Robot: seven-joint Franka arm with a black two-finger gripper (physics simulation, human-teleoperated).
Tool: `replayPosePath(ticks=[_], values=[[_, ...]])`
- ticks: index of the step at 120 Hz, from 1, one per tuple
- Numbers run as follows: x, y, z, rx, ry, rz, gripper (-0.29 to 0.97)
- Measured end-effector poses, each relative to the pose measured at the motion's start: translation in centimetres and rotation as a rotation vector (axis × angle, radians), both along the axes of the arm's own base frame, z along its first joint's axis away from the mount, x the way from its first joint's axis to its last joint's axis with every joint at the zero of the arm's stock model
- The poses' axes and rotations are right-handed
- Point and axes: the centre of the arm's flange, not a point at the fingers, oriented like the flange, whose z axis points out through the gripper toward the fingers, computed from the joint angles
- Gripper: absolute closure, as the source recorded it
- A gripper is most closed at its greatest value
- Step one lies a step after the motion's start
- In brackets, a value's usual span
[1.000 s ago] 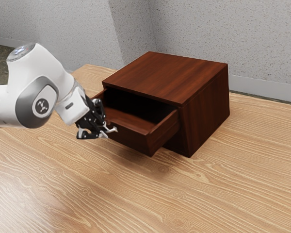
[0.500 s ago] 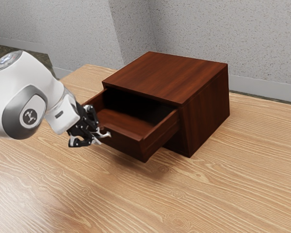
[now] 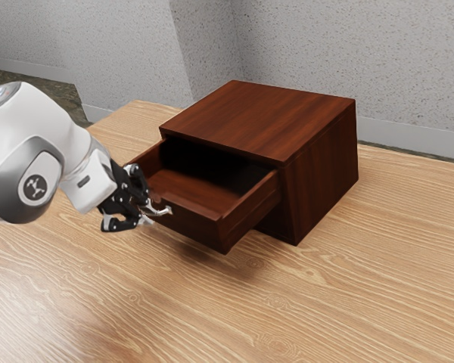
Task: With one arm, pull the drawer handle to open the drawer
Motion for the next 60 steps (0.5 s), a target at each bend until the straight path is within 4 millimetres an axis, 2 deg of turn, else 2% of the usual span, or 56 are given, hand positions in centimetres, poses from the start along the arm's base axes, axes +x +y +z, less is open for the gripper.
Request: replayPosePath(ticks=[10,22,32,49,60], values=[[-0.1,-0.5,0.4,0.002,-0.006,-0.010,0.62],[-0.4,-0.7,1.1,0.006,-0.018,-0.015,0.40],[-0.8,-0.9,2.0,0.010,-0.035,-0.017,0.27],[-2.4,-1.9,4.7,0.015,-0.068,-0.017,0.14],[-2.9,-2.0,6.8,0.000,-0.034,0.041,0.09]])
